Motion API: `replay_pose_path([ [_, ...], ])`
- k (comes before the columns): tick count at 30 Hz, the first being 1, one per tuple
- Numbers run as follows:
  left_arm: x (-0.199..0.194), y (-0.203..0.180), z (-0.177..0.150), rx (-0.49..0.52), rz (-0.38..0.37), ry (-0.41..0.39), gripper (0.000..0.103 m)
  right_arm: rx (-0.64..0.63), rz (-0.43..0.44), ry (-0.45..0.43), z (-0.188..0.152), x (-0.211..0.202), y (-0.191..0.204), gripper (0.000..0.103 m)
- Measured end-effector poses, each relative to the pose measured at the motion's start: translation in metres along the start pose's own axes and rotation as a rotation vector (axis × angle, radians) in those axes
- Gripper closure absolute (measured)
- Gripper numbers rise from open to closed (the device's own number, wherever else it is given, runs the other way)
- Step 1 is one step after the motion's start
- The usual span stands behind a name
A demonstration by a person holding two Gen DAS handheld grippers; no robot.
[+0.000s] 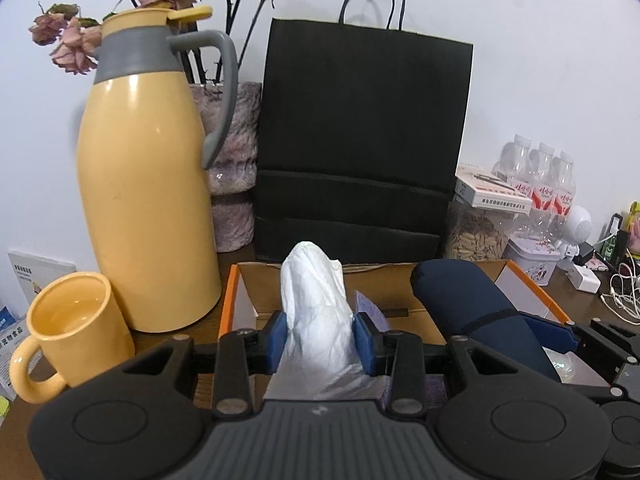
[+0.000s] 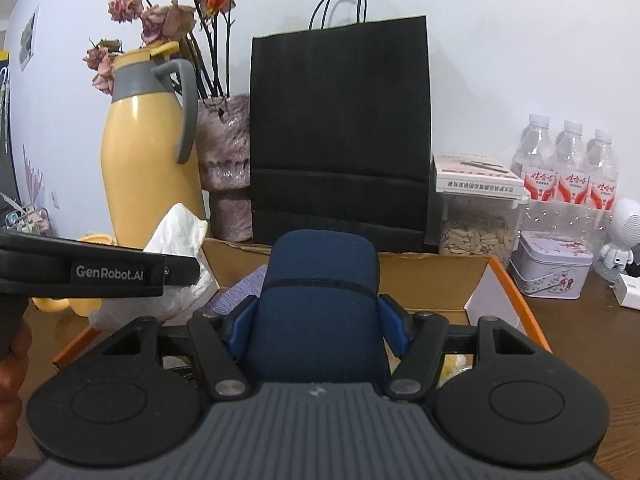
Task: Organize objects
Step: 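Carry the white tissue and navy case over the box and open both grippers, then move the left gripper to a white cap while the right approaches the black cable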
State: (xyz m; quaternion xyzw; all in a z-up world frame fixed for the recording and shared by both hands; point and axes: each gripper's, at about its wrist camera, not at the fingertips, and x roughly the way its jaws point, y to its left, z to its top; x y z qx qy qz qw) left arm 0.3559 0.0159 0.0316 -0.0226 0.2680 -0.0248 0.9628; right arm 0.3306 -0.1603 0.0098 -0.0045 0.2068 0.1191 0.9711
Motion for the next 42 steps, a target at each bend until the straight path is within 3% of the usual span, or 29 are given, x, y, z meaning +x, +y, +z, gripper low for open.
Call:
replay_pose_path([
  [1,0.002,0.0,0.0,0.003,0.007,0.004,0.063,-0.001,-0.002,0.005,0.0,0.002,0.0,0.037],
  [3,0.003,-0.001,-0.001,0.008,0.021,0.009,0.035,0.002,-0.011,0.026,-0.001,0.005,-0.001,0.032],
  [4,0.004,-0.002,-0.001,0.014,0.027,0.011,0.026,0.004,-0.018,0.032,-0.002,0.006,-0.002,0.015],
  [5,0.004,-0.003,-0.001,0.022,0.034,0.012,0.009,0.007,-0.028,0.032,-0.003,0.006,-0.003,0.003],
  [6,0.004,-0.005,-0.001,0.029,0.039,0.009,0.0,0.007,-0.037,0.03,-0.003,0.005,-0.003,0.0],
  [23,-0.013,-0.008,-0.001,0.028,0.044,-0.031,0.0,-0.007,-0.03,0.013,-0.001,-0.015,-0.002,0.0],
  [33,-0.057,-0.011,-0.013,0.02,0.025,-0.067,0.0,-0.002,-0.02,-0.027,-0.004,-0.062,0.002,0.0],
  [42,-0.107,-0.012,-0.046,0.044,0.007,-0.059,0.0,-0.015,-0.034,-0.009,-0.025,-0.106,0.011,0.0],
])
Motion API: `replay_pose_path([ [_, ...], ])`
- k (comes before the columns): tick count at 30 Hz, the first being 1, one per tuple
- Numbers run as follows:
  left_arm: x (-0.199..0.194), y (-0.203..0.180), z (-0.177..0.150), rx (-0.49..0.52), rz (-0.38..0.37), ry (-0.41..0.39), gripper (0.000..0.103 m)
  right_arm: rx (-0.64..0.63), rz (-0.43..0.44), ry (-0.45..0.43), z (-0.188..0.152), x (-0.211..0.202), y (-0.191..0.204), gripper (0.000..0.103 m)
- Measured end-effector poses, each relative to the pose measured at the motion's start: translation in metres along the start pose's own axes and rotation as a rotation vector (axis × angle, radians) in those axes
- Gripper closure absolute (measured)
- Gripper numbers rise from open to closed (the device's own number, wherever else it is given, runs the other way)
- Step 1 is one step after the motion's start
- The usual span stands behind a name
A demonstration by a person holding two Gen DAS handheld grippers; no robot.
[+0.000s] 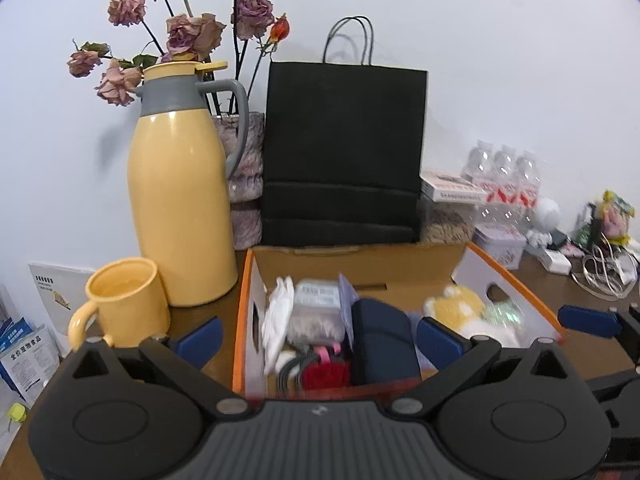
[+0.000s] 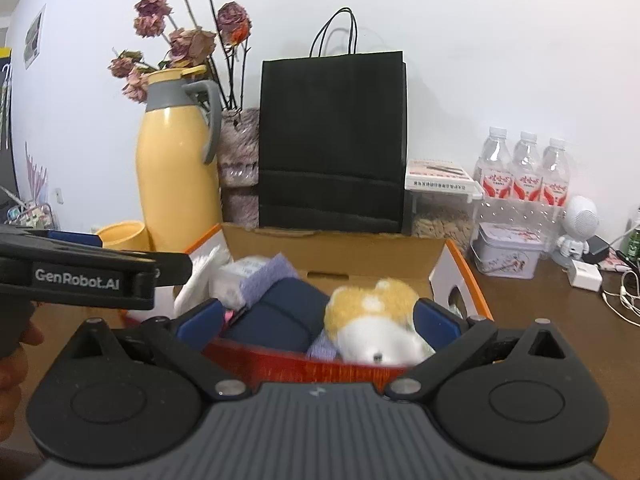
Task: Organize objects
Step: 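Move the left gripper to a white cap while the right approaches the black cable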
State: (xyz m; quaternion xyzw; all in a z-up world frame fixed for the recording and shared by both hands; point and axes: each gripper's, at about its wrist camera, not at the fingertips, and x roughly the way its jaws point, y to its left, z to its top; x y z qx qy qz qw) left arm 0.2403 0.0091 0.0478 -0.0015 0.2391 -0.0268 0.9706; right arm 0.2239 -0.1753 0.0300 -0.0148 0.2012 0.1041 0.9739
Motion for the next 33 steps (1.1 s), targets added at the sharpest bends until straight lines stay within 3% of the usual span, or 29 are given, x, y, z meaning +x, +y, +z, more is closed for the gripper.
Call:
replay_pose_path([
  [19,-0.06,0.008,-0.091,0.039,0.02,0.159,0.0,-0.056,0.003,0.164,-0.09,-0.078,0.015,0.0],
  [33,-0.075,0.007,-0.11,0.032,0.022,0.192,0.0,-0.099,0.04,0.274,-0.113,-0.056,0.026,0.002],
])
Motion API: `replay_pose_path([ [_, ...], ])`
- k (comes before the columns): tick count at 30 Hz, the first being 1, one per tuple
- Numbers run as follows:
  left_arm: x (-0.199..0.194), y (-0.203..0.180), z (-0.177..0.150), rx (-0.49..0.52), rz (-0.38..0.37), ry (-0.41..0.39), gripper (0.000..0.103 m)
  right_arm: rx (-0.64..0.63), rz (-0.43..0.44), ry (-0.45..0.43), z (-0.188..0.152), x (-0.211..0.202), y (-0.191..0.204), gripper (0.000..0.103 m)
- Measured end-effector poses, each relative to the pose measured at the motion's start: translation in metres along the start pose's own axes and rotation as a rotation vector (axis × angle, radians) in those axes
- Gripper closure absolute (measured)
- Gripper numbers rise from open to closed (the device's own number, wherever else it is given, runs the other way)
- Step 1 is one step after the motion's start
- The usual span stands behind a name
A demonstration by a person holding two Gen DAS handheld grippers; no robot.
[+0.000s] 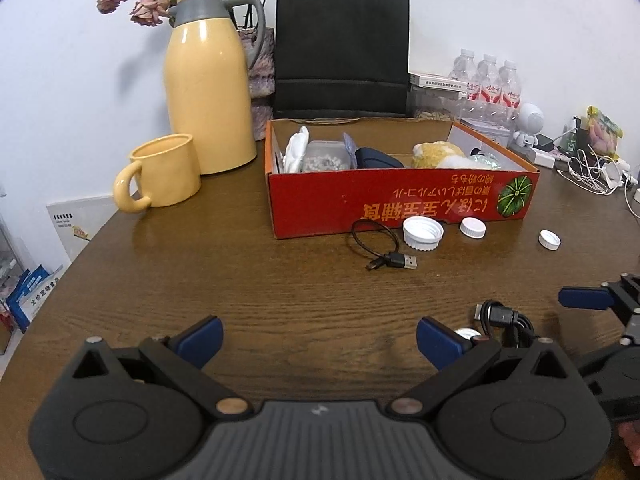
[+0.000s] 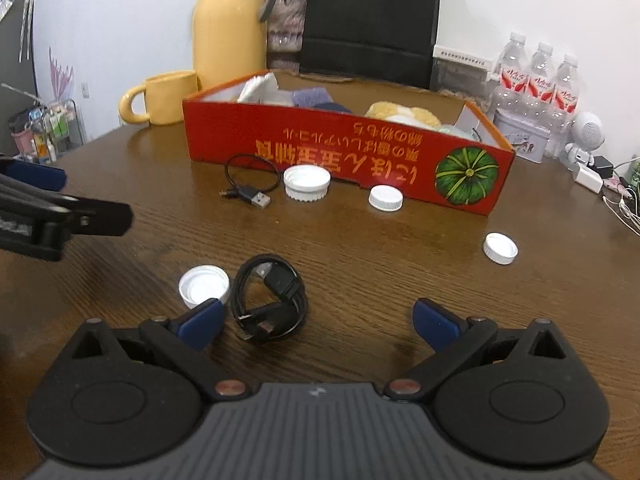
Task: Organize objects
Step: 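Move the left gripper to a white cap while the right approaches the black cable, then grasp the white cap with the left gripper while the right grasps the black cable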
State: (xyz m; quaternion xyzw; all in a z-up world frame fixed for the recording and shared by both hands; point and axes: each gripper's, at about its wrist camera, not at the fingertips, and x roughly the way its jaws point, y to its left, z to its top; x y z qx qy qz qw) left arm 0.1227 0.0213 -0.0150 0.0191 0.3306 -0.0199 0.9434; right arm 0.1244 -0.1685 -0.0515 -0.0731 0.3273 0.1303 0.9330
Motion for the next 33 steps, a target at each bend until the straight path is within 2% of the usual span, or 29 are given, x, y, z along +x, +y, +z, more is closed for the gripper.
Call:
replay_pose_path([
  [2,-0.001,0.0,-0.002,-0.001,0.002,0.004,0.0,0.007,0.033,-0.004,0.001,0.002,-0.001,0.011],
  [3,-0.001,0.0,-0.002,-0.001,0.004,0.006,0.0,0.015,0.054,-0.006,0.002,0.003,-0.001,0.024],
  [4,-0.001,-0.001,-0.002,0.0,0.003,0.007,0.0,0.02,0.08,-0.015,0.002,0.002,-0.002,0.041],
  [6,-0.001,-0.002,-0.002,-0.001,0.003,0.006,0.0,0.008,0.1,-0.036,0.002,-0.001,-0.001,0.064],
  [11,-0.001,-0.013,-0.001,0.012,-0.009,0.007,0.0,0.04,0.128,-0.052,-0.001,-0.007,-0.008,0.065],
  [22,0.013,-0.058,-0.005,0.076,-0.052,0.047,0.0,0.1,0.034,-0.111,-0.009,-0.024,-0.043,0.065],
  [28,0.021,-0.075,-0.008,0.087,-0.059,0.06,0.001,0.104,0.013,-0.125,-0.013,-0.029,-0.053,0.065],
  [32,0.024,-0.081,-0.009,0.077,-0.062,0.069,0.009,0.105,0.013,-0.132,-0.014,-0.03,-0.054,0.065],
  [33,0.024,-0.081,-0.01,0.071,-0.064,0.069,0.016,0.104,0.014,-0.133,-0.014,-0.031,-0.054,0.065],
])
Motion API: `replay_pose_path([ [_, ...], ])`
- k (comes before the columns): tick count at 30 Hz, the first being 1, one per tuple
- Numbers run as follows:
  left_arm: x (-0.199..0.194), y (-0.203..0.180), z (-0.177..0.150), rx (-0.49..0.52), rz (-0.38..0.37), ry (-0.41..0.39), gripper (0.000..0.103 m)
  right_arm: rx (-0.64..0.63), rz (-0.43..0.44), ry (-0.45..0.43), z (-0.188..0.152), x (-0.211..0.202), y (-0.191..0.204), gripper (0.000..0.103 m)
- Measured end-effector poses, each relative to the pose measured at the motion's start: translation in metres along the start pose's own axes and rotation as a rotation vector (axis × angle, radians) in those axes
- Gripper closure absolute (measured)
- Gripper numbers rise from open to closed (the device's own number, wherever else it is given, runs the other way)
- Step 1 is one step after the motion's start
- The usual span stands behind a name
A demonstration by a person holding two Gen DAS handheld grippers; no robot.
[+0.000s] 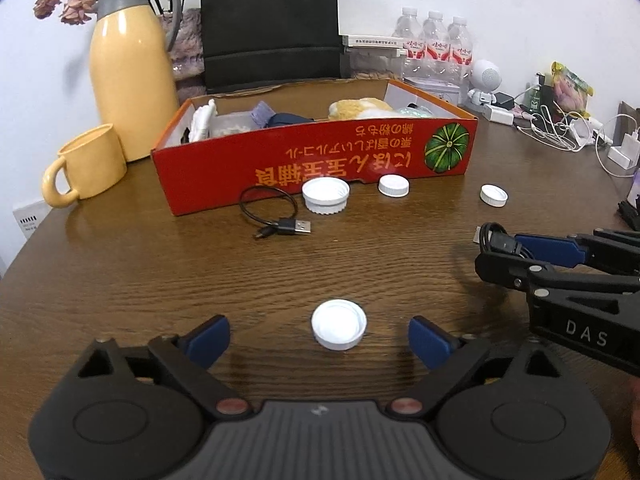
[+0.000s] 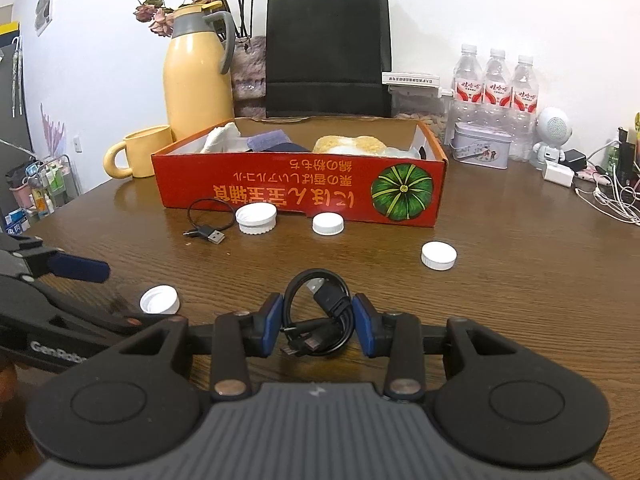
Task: Organize objects
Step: 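Grasp the white cap with the left gripper while the right grasps the black cable, then carry cap and cable over the box and open both grippers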
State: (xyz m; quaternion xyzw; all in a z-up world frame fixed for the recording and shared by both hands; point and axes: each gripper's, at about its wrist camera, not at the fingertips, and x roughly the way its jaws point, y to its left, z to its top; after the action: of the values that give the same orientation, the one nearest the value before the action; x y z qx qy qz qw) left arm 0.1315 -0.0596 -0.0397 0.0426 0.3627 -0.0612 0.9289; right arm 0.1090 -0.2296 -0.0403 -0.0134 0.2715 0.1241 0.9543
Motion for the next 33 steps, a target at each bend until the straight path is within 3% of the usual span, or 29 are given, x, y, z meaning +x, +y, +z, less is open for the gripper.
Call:
replay_pose_path([
  [6,0.0,-0.002,-0.002,-0.016,-0.023,-0.005,0.041,-0.011,0.002,-0.003,-0.001,-0.001,0.003,0.065],
  [8,-0.003,-0.003,-0.003,-0.014,-0.022,-0.021,0.076,-0.014,0.0,-0.002,-0.001,-0.001,0.004,0.065],
  [19,-0.01,-0.001,0.01,-0.032,-0.014,-0.068,0.076,-0.013,-0.007,-0.028,0.003,-0.003,0.008,0.065],
  [33,-0.012,0.019,0.055,-0.077,0.007,-0.176,0.076,-0.017,-0.018,-0.121,0.047,0.004,0.013,0.064],
])
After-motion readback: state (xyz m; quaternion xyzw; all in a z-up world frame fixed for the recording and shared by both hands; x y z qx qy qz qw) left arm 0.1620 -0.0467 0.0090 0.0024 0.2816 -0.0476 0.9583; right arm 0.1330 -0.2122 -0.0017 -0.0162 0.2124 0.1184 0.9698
